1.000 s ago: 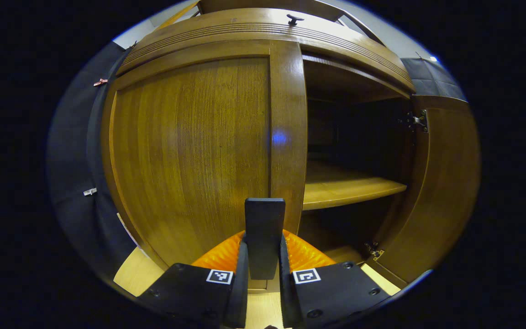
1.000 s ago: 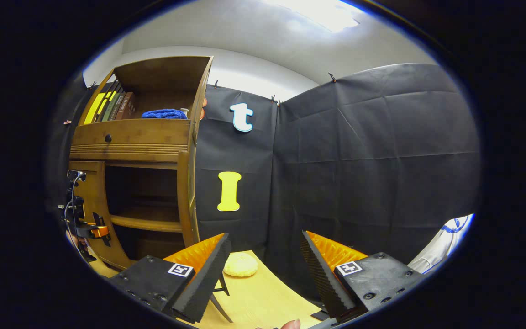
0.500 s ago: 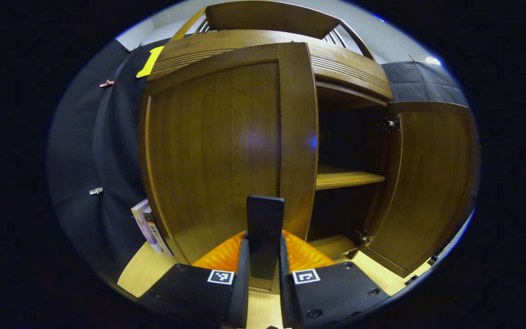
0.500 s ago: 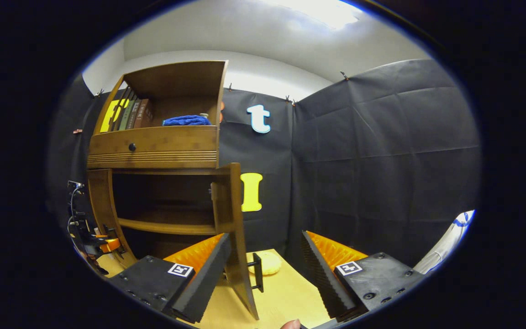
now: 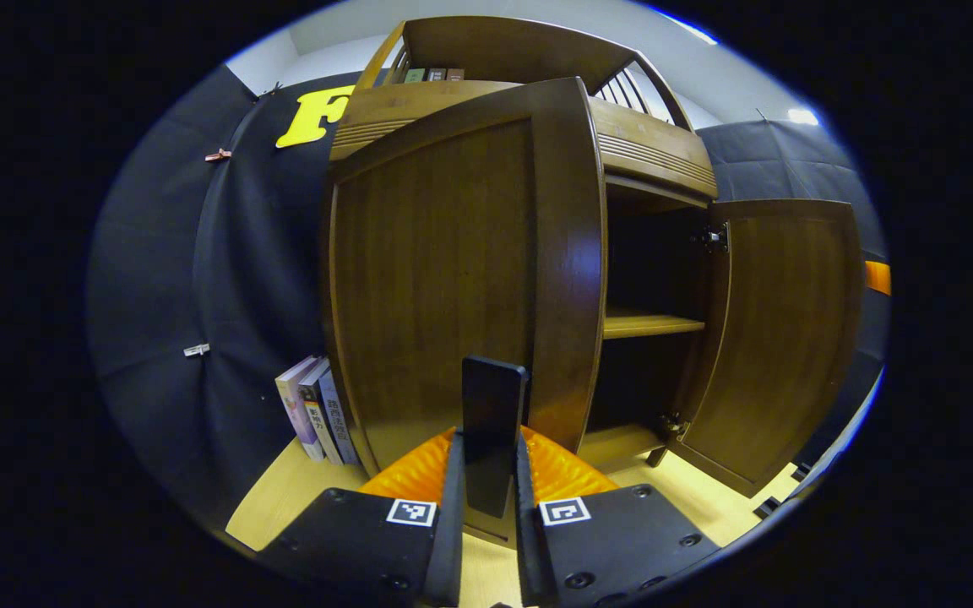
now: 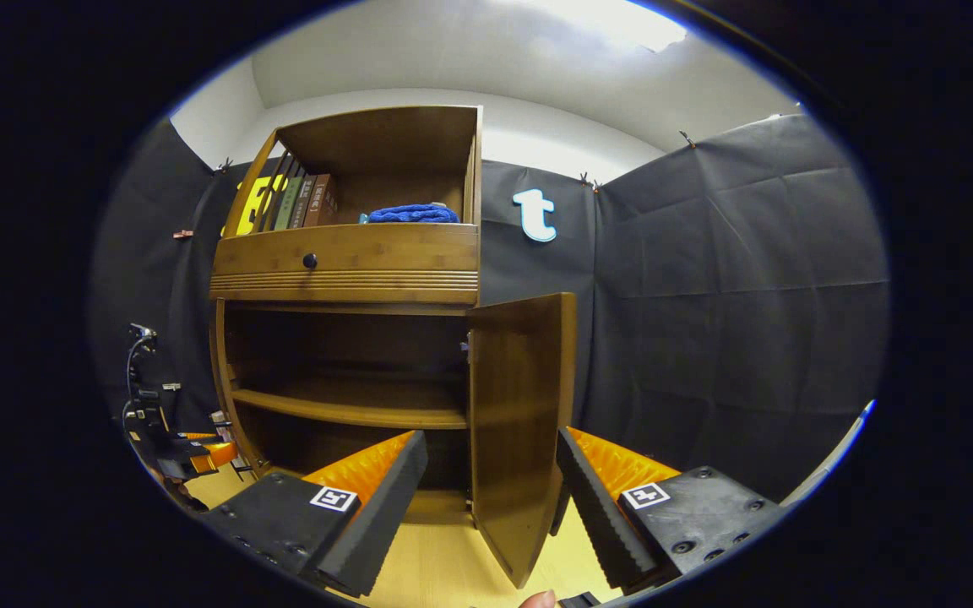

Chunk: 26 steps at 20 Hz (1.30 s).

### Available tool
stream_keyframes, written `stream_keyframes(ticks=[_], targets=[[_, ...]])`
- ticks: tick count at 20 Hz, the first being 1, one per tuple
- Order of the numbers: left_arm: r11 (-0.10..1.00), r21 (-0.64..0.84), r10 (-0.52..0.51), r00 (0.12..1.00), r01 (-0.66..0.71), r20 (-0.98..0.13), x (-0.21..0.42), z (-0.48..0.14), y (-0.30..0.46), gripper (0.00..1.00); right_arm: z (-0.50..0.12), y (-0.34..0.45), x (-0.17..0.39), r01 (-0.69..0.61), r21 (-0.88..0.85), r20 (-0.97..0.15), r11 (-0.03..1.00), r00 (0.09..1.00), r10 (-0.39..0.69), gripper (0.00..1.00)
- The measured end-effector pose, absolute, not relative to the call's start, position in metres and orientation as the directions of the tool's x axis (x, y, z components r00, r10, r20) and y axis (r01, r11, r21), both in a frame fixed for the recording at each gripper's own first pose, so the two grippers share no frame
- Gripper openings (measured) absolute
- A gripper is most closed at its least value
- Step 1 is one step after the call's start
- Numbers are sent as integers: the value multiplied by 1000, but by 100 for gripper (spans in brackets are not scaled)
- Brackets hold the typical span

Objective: Open the right door of the double-door shoe cabinet with the right hand, and open the left door with the left hand.

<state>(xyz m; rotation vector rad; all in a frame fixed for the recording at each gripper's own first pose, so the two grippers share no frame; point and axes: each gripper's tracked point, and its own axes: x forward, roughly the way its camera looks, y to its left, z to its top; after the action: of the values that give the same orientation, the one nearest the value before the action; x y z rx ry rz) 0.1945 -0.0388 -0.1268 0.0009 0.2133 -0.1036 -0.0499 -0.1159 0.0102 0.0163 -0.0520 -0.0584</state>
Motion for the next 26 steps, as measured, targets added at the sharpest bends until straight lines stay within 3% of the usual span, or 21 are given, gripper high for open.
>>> stream_keyframes(ticks=[17,26], targets=[[1000,19,2,975,3,-221,192,-118,-14,23,-9,-78,-27,-24,31,14,999,1000,24,98],[997,-2,78,972,-81,-223,171,-123,36,12,-19,-55,-16,-86,1,-4,996,996,86,98]])
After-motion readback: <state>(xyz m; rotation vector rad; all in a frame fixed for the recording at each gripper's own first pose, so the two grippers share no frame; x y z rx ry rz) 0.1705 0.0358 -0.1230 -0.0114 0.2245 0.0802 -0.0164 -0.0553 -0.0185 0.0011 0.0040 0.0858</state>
